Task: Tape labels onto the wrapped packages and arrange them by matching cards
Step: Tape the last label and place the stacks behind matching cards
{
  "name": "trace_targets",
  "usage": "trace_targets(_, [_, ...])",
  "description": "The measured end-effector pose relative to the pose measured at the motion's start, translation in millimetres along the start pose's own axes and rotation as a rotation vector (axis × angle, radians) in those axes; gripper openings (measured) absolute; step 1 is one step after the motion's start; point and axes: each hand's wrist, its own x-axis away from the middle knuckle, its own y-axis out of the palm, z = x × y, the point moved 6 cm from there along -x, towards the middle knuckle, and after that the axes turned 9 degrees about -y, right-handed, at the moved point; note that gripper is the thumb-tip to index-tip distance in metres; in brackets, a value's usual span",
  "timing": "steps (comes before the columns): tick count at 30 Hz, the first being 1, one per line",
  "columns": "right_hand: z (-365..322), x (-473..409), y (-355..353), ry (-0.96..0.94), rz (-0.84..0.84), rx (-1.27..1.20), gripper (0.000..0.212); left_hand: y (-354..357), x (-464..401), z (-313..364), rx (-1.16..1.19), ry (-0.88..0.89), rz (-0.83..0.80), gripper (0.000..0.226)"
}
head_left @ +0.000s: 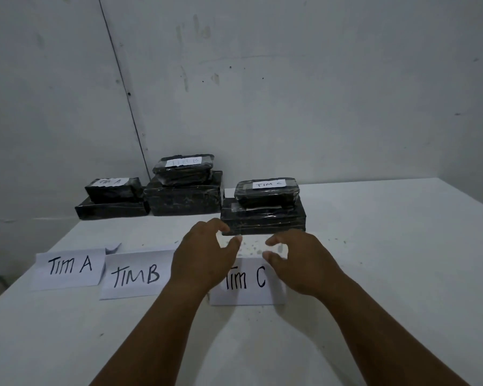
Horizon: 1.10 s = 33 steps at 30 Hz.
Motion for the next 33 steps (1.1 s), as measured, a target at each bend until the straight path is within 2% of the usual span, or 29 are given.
trace_targets(5, [4.5, -28.6, -14.9, -0.07, 0.149, -0.033, 0.05, 4.7, -30.9, 17.9, 0.046, 0.049, -0.065, 0.036])
trace_targets(11, [35.7, -70.6, -11.9, 0.062, 0.126, 0.041, 0.089, 41.6, -84.8, 7.7, 0.043, -0.042, -0.256, 0.075])
trace_targets(15, [55.1, -96.7, -6.5, 0.062, 0.079, 0.029, 0.108, 62.6, -102.9, 5.9, 0.044, -0.051, -0.328, 0.093])
trace_targets(21, [79.7, -131.7, -1.5, 0.046, -0.028, -0.026, 0.099, 81.6, -121.3, 15.5, -0.018, 0.057, -0.354, 0.105])
trace_targets(27, [90.8, -157.1, -4.3, 0.005, -0.056, -0.015, 0.091, 90.5, -145.2, 25.2, -0.134, 0.093, -0.371, 0.083])
trace_targets(33, [101.9, -180.3, 0.9, 0.028, -0.063, -0.013, 0.09, 101.8, -168.2, 33.0, -0.143, 0.093, -0.347, 0.078])
